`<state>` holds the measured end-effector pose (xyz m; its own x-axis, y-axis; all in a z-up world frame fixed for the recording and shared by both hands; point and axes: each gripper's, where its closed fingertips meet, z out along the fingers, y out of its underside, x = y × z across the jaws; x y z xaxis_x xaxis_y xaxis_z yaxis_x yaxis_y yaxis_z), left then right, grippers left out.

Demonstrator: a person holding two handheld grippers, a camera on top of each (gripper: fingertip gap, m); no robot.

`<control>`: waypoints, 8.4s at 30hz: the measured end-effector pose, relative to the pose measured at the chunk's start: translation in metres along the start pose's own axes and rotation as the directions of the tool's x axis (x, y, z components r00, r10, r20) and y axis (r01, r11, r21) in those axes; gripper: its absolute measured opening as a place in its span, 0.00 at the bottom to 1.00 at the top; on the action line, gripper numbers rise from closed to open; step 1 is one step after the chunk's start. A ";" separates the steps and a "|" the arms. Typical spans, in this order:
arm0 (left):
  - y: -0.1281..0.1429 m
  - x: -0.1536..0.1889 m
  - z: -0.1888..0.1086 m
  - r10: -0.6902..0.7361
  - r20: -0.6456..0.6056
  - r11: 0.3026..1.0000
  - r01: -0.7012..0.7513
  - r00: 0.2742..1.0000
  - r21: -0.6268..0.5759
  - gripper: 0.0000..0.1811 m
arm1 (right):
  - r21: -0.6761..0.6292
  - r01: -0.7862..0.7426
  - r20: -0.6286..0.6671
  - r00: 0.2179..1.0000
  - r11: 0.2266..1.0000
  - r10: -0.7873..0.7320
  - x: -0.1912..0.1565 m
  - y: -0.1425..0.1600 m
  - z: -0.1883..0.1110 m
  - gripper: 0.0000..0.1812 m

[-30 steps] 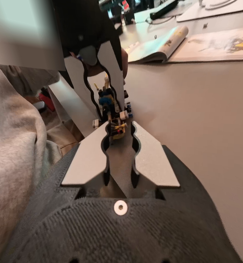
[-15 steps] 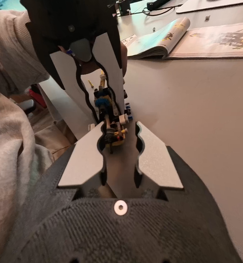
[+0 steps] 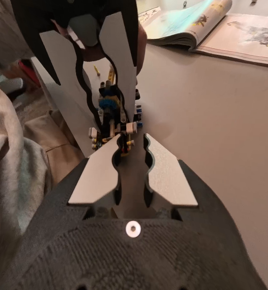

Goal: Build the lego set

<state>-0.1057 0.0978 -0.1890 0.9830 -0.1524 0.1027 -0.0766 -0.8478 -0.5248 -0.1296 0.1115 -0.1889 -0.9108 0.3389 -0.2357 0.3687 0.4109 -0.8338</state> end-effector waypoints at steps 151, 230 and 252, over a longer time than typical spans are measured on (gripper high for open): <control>-0.003 -0.004 -0.005 0.001 0.026 0.989 -0.005 1.000 0.148 0.19 | 0.047 0.114 0.058 0.991 0.992 -0.116 -0.008 0.000 -0.023 0.22; 0.030 0.007 -0.051 -0.636 0.202 0.600 0.313 0.744 0.736 0.29 | 0.183 -0.112 -0.066 0.990 0.977 0.126 0.033 -0.016 -0.027 0.13; 0.030 0.005 -0.036 -0.589 0.333 0.714 0.281 0.736 0.642 0.33 | 0.149 0.351 -0.245 0.919 0.924 -0.309 0.003 -0.021 -0.024 0.39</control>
<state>-0.1095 0.0538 -0.1741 0.8243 0.5566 0.1031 0.3285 -0.3221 -0.8879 -0.1357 0.1238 -0.1601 -0.9055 0.3916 0.1634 -0.0065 0.3723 -0.9281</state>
